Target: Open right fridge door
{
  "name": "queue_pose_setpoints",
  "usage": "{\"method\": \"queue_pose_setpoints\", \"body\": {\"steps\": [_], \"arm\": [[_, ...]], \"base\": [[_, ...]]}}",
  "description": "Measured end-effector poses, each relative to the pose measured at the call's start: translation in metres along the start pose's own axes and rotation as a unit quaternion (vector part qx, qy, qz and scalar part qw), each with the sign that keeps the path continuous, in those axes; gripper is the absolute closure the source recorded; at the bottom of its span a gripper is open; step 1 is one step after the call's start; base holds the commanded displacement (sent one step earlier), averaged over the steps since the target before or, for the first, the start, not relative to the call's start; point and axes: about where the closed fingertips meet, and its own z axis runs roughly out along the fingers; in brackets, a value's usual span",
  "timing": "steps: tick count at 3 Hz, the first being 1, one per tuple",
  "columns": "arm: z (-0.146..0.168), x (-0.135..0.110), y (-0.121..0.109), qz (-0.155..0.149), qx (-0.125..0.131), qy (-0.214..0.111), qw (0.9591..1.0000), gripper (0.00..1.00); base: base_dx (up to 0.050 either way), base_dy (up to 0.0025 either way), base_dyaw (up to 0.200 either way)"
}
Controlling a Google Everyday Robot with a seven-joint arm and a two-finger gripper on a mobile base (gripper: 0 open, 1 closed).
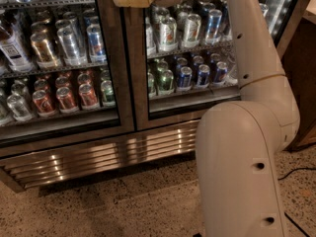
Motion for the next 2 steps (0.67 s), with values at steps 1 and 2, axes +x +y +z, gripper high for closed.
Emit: {"method": "queue_pose_setpoints", "body": {"steps": [1, 2], "arm": [[0.0000, 0.0000, 0.0000, 0.000, 0.000, 0.000, 1.0000, 0.85], [0.0000, 0.0000, 0.0000, 0.000, 0.000, 0.000, 1.0000, 0.62]], "base": [[0.000, 0.00000, 0.000], [0.000, 0.00000, 0.000]]}}
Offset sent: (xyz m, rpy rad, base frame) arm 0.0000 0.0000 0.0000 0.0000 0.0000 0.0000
